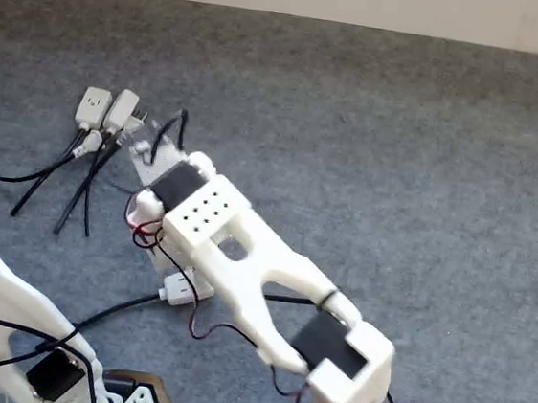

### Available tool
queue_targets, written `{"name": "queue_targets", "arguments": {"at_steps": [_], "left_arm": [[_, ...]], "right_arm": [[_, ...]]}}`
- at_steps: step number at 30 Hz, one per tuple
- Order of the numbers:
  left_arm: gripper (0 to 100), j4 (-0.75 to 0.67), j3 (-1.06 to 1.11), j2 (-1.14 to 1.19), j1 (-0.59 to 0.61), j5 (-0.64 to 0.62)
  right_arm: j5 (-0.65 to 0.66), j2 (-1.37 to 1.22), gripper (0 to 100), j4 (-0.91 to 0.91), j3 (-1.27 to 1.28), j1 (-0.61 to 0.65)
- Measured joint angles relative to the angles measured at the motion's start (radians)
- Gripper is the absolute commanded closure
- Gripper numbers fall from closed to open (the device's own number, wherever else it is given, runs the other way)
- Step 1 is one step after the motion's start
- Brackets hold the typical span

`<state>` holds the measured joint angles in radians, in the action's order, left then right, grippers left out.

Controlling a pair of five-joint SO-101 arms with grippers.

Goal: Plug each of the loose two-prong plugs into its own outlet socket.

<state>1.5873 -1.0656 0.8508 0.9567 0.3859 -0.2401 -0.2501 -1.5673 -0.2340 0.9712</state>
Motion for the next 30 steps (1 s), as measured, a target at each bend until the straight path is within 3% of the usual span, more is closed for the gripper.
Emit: {"name": "queue_targets", "arguments": {"at_steps": [6, 13, 20, 23, 30], "left_arm": [[66, 0.157, -0.086, 0.0, -0.068, 0.098], [66, 0.18, 0.046, -0.135, -0.212, 0.144], [73, 0.18, 0.647, -0.594, -0.497, 0.296], [73, 0.155, 0.956, -0.833, -0.621, 0.377], [73, -0.084, 1.663, -1.353, -0.807, 0.48]], "right_arm": [[0.112, 0.216, 62.3, -0.005, -0.16, -0.075], [0.15, 0.463, 62.3, -0.005, -0.164, -0.373], [0.17, 0.71, 62.3, 0.107, 0.186, -0.644], [0.201, 0.887, 62.3, 0.267, 0.493, -0.69], [0.298, 1.327, 62.3, 0.62, 1.336, -0.741]]}}
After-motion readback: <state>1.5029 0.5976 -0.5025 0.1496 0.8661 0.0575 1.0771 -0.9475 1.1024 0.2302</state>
